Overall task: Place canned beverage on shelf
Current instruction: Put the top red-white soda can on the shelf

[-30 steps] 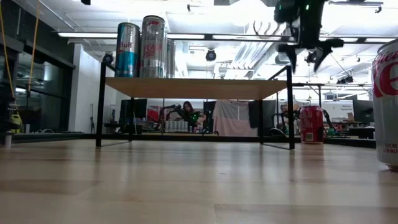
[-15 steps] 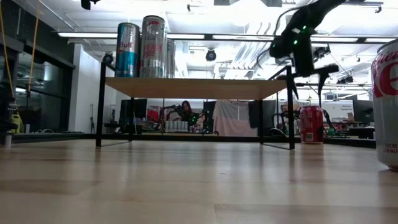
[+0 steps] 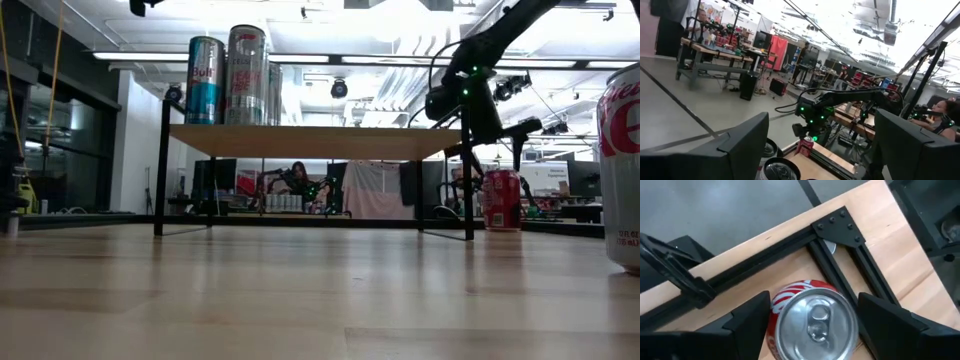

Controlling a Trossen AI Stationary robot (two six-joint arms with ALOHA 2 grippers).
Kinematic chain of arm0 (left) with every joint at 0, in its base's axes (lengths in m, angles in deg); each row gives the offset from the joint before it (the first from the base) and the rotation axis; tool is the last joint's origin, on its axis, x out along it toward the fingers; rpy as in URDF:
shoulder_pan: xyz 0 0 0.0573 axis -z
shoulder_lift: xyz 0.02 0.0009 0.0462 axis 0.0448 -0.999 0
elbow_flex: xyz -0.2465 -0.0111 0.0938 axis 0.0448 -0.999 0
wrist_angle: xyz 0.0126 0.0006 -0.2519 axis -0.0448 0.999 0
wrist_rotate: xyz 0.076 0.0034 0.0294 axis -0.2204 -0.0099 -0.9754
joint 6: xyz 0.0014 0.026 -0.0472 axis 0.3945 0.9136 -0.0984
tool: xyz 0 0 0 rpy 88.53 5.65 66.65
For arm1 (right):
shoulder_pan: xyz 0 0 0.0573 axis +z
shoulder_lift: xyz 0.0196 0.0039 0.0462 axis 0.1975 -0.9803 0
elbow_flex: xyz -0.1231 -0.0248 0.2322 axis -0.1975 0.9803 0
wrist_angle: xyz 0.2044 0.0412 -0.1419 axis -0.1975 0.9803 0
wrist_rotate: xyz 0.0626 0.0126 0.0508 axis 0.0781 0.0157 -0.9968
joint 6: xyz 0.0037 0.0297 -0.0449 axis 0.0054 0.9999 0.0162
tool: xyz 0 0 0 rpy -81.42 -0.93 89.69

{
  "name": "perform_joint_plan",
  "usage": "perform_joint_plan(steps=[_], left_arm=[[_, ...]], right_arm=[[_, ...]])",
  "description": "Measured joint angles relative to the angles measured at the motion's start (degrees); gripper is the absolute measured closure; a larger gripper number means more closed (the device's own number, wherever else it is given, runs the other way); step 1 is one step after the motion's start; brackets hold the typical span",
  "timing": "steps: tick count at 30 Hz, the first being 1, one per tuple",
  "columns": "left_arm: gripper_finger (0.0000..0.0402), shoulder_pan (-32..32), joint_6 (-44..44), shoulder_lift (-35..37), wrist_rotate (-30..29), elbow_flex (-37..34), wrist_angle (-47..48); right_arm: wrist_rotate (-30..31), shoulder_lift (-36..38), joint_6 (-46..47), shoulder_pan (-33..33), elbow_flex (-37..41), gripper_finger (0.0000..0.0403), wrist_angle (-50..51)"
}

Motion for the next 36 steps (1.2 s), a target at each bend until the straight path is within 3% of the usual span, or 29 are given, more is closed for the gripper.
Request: perform_joint_plan(steps=[9, 16, 28, 36], left_arm=[[0.0096, 0.0, 0.59, -0.38, -0.04, -0.04, 0.05], [0.0096, 0.0, 0.98, -0.38, -0.02, -0.04, 0.04], [0.0096, 0.0, 0.56, -0.38, 0.86, -0.04, 0.04], [0.0096, 0.0, 1.05, -0.38, 0.86, -0.04, 0.04]], right_arm=[[-1.33, 0.31, -0.6, 0.24, 4.66, 0.0114, -1.9], [-11.91, 0.31, -5.83, 0.85, 4.29, 0.0114, -6.66], [-19.97, -0.1, -13.11, 3.19, 1.53, 0.0115, -2.8], [-21.11, -0.08, -17.92, 3.13, 1.53, 0.0115, 0.14]])
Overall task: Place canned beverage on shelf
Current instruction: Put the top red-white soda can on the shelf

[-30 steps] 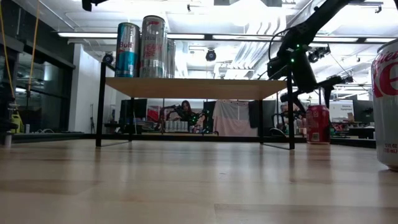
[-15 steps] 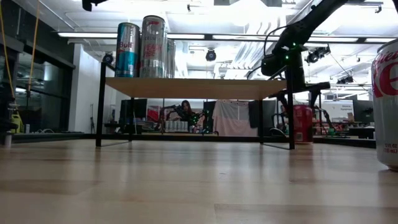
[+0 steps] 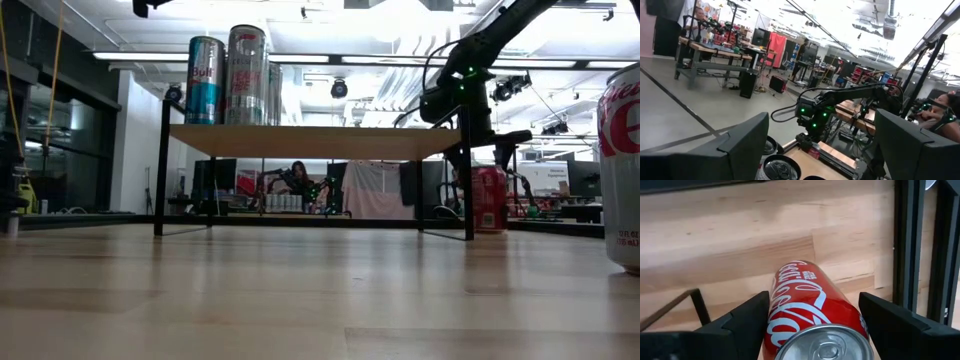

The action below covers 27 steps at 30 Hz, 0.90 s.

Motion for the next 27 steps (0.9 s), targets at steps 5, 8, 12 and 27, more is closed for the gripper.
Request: perform_joint_plan(steps=[5, 8, 12, 27], left_arm=[[0.0096, 0.0, 0.47, 0.0, -0.01, 0.0, -0.04], [0.0096, 0.0, 0.46, 0.0, -0.02, 0.0, -0.05], [0.0096, 0.0, 0.44, 0.0, -0.02, 0.0, -0.35], [0.0096, 0.0, 0.48, 0.0, -1.22, 0.0, -0.54]], right_arm=[[-0.56, -0.52, -1.86, -0.02, -0.14, 0.0115, 0.42], [-0.47, -1.63, -2.05, -0.02, -0.19, 0.0115, 0.34], [-0.36, -2.1, -3.03, -0.04, 0.04, 0.0115, -0.83], [1.02, 6.72, -8.21, -0.09, 0.02, 0.0115, 1.17]])
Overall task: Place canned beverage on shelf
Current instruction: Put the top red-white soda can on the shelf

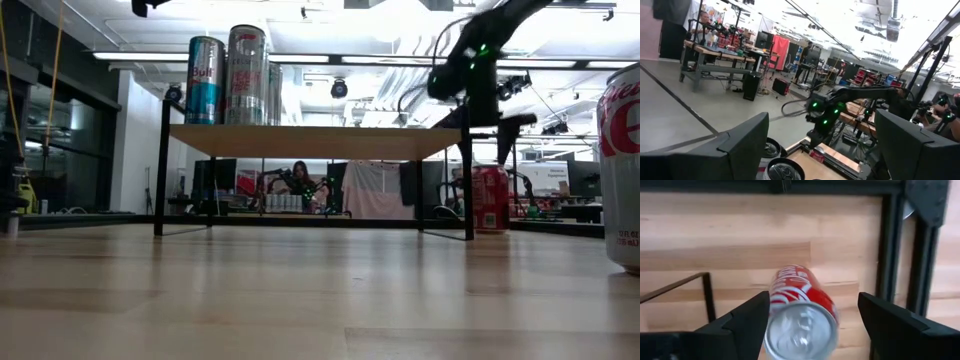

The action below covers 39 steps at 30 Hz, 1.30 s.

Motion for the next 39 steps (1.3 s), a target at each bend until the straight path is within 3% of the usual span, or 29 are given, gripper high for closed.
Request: perform_joint_plan(steps=[7, 11, 17, 23, 32, 39], left_arm=[[0.0096, 0.0, 0.0, 0.0, -0.04, 0.0, 0.03], [0.0096, 0.0, 0.0, 0.0, -0.04, 0.0, 0.04], [0.0096, 0.0, -0.02, 0.0, -0.04, 0.0, 0.06], [0.0096, 0.0, -0.04, 0.0, -0.02, 0.0, 0.06], [0.0096, 0.0, -0.05, -0.12, -0.04, -0.01, 0.05], [0.0096, 0.0, -1.55, -0.35, -1.97, -0.02, 0.05]], right_arm=[[2.17, 9.59, -2.09, 0.59, -0.07, 0.0115, -0.05], [1.84, 11.51, -4.1, 0.9, -0.09, 0.0114, -0.52], [-3.07, 9.54, -4.67, 0.2, -0.09, 0.0087, -0.18], [-2.71, 7.46, -7.77, 0.5, -0.09, 0.0035, -1.01], [-0.33, 6.09, -10.44, 4.55, -0.09, 0.0029, 0.82], [-0.71, 4.53, -8.68, 1.58, -0.09, 0.0029, 1.13]])
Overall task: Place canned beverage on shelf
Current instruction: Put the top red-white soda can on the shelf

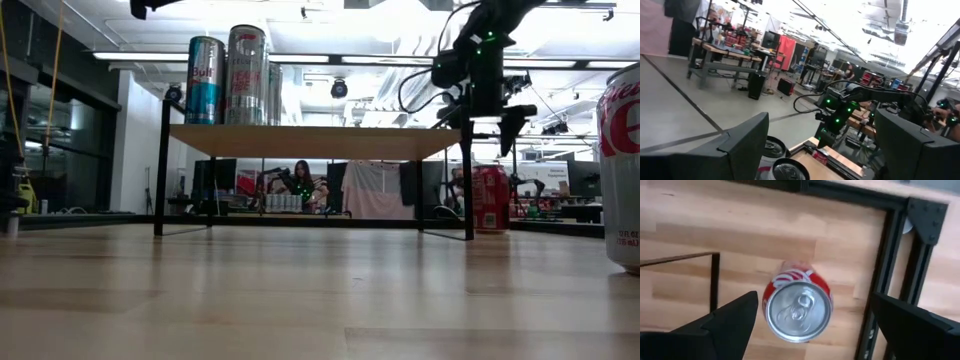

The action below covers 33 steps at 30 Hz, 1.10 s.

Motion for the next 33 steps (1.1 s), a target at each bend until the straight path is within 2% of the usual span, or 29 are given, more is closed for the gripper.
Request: perform_joint_plan(steps=[6, 12, 24, 33], left_arm=[[0.0096, 0.04, -0.02, -0.03, -0.08, 0.0, 0.01], [0.0096, 0.02, -0.05, -0.02, -0.2, 0.0, -0.01], [0.0096, 0.0, 0.0, -0.02, -0.47, 0.0, -0.01], [0.0096, 0.0, -0.03, -0.02, -0.51, 0.0, -0.01]], right_arm=[[-4.65, 0.17, 2.31, -0.86, 4.71, 0.0029, -1.21], [-5.17, 0.17, 5.76, 0.56, 9.23, 0.0029, -7.73], [-4.76, 0.2, 10.09, 1.41, 16.22, 0.0029, -10.53], [-3.23, 0.28, 10.12, 1.41, 14.6, 0.0029, -15.4]])
